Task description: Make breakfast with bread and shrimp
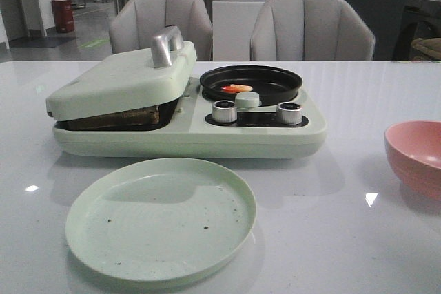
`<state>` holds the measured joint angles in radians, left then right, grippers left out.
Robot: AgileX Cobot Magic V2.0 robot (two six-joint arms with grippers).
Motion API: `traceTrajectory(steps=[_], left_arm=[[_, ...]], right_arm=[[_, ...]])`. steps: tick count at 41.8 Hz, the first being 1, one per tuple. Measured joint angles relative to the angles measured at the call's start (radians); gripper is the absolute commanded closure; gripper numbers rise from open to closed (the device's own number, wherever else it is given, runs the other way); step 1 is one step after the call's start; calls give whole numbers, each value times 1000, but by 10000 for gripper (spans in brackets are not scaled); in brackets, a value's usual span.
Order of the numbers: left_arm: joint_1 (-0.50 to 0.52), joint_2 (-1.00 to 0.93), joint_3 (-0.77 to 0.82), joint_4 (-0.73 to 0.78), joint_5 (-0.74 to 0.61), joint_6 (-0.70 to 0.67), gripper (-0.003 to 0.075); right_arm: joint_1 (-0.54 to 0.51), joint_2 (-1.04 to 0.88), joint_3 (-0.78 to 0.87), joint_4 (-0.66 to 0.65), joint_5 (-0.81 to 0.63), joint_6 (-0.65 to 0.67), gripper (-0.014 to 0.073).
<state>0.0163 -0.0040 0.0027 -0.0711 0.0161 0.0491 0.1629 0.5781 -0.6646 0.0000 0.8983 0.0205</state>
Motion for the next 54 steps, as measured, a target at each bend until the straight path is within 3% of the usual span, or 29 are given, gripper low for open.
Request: traceTrajectory(steps=[54], left_arm=[[-54,0,0,25,-16,0,619]], right_arm=[[0,0,0,0,0,0,546]])
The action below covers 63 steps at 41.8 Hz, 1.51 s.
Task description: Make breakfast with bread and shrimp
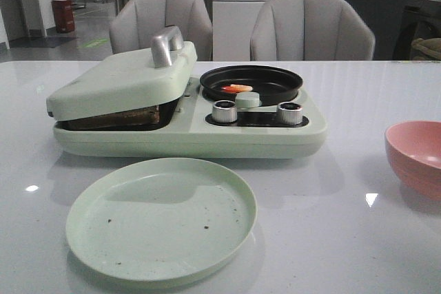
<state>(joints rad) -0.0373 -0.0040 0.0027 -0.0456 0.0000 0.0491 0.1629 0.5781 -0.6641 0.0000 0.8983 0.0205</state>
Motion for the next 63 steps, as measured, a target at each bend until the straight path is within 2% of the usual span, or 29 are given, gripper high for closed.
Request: traceTrajectory(steps=[10,15,24,29,34,41,63], left_arm=[[0,0,0,0,0,0,619],[0,0,0,0,0,0,619],[0,0,0,0,0,0,619],[0,0,0,0,0,0,619],[0,0,0,0,0,0,619],[0,0,0,0,0,0,619],[0,0,0,0,0,0,619]], right_arm=[[-31,-67,34,-15,-27,0,546],[-113,-180,127,-42,-170,0,546],[-226,-369,400,-50,-532,0,546],[-245,-468,538,-50,-677,0,546],[-248,-544,631,-50,-757,0,546],[-258,-587,691,-23,-797,0,546],[-250,-588,692,-14,-841,0,546]])
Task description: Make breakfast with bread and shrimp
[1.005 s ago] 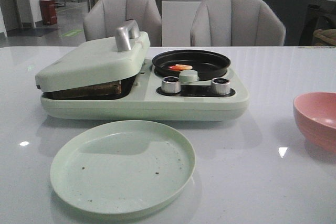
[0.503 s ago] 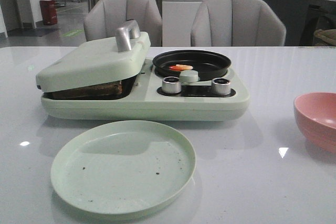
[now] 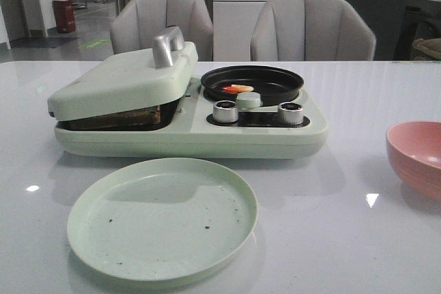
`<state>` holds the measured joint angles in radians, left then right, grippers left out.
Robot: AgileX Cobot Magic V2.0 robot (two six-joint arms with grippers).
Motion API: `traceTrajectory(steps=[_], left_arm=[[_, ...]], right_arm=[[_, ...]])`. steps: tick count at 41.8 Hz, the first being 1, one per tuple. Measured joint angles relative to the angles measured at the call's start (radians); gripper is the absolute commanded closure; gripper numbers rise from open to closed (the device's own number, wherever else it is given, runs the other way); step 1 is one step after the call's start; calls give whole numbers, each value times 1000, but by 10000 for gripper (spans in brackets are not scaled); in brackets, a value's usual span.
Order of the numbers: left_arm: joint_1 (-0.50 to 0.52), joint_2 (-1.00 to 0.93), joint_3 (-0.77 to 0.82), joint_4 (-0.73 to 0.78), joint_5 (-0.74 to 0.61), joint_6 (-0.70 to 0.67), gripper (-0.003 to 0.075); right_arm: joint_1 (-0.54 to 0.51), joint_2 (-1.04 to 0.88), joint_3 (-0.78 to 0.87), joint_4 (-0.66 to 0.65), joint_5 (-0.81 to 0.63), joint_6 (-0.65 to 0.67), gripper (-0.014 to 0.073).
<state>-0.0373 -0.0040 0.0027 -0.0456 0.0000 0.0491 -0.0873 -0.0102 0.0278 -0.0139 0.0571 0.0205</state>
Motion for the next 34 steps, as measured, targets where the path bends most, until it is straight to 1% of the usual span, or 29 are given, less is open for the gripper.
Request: traceTrajectory(steps=[7,12,34], left_arm=[[0,0,0,0,0,0,619],[0,0,0,0,0,0,619],[0,0,0,0,0,0,619]], right_arm=[[42,0,0,0,-2,0,546],[53,0,0,0,-2,0,546],[53,0,0,0,-4,0,546]])
